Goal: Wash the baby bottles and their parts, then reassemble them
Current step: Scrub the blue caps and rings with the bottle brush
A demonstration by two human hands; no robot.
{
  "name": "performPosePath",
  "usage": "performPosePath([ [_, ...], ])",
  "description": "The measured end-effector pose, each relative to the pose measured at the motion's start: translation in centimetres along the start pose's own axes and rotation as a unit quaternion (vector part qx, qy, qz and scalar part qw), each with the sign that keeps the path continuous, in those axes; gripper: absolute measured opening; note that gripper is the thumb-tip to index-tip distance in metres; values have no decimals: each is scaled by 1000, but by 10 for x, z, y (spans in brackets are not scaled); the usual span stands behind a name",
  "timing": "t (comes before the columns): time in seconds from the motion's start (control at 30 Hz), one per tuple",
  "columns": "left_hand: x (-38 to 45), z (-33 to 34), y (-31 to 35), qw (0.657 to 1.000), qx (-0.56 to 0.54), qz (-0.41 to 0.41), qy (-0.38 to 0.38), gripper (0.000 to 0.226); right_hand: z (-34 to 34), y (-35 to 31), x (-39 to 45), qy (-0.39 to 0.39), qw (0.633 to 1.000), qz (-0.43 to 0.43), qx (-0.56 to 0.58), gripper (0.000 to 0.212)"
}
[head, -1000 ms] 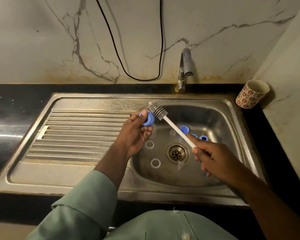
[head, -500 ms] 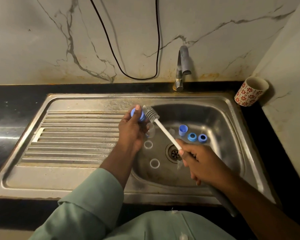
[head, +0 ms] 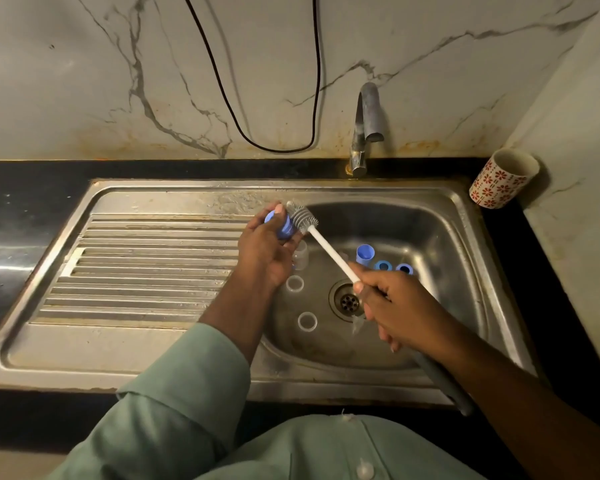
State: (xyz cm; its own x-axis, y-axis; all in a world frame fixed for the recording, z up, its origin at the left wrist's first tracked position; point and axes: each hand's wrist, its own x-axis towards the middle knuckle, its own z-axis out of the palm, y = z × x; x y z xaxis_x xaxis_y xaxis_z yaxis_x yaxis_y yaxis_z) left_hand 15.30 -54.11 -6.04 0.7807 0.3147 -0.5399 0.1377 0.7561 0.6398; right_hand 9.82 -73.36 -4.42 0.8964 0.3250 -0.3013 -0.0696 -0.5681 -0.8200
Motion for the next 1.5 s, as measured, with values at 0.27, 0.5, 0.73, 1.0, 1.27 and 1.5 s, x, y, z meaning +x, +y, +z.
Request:
performPosePath([
  [0.27, -7, 9, -5, 998, -40, -7, 48, 44, -5, -6, -2, 15, 1000, -5, -13, 19],
  [0.5, -20, 14, -3, 999, -31, 1, 27, 39, -6, -16, -13, 28, 999, -1, -21, 20],
  [0.73, -36, 17, -9, 994, 64, -87, -18, 39, -2, -30, -20, 57, 998, 1, -13, 18],
  [1.0, -21, 5, 25, 999, -19, -48, -3, 41, 10, -41, -27, 67, 996, -9, -52, 20],
  [1.27, 0, 2, 33, 998, 37, -36, 21, 35, 25, -52, -16, 77, 996, 11, -46, 19],
  [1.5, 14, -3, 38, 996, -29, -87, -4, 32, 36, -52, -14, 96, 994, 14, -51, 17],
])
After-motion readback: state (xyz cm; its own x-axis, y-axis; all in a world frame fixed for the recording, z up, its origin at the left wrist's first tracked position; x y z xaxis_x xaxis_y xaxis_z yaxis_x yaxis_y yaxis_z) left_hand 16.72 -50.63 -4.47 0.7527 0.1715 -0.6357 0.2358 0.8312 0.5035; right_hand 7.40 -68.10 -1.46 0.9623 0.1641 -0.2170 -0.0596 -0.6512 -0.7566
